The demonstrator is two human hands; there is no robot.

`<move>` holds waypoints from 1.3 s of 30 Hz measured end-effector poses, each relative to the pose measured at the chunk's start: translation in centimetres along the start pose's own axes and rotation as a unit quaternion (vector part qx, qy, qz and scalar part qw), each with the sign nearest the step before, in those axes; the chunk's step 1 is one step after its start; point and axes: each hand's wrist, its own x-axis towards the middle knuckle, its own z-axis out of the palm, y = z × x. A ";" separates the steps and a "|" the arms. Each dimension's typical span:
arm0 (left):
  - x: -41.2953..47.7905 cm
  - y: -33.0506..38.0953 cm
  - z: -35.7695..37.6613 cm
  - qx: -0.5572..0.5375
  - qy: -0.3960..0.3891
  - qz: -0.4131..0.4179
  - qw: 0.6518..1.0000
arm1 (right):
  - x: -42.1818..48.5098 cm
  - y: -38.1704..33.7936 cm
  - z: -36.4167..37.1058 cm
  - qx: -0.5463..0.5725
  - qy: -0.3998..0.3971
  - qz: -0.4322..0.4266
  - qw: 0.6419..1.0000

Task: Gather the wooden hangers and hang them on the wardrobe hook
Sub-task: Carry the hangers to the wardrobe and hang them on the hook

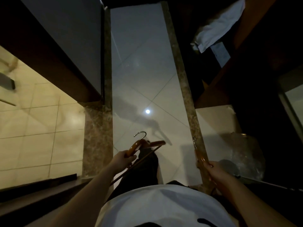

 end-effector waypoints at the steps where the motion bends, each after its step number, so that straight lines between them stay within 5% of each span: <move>1: 0.9 0.1 -1.6 -0.001 0.008 -0.013 1.000 | 0.3 -2.5 0.2 -0.005 -0.004 -0.008 1.000; 10: 7.2 1.8 -14.9 0.027 0.114 -0.093 0.989 | 2.7 -24.1 0.7 -0.112 -0.056 -0.127 0.984; 17: 12.5 7.5 -19.3 -0.013 0.149 -0.100 0.984 | 5.7 -34.3 -2.7 -0.092 -0.062 -0.187 0.976; 32: 28.7 37.2 -18.9 -0.012 0.036 0.066 0.997 | 19.4 -44.8 -19.4 -0.030 -0.015 -0.076 0.996; 39: 33.9 45.4 -21.1 0.020 0.018 0.113 0.993 | 22.9 -49.7 -23.3 -0.027 -0.012 -0.059 0.998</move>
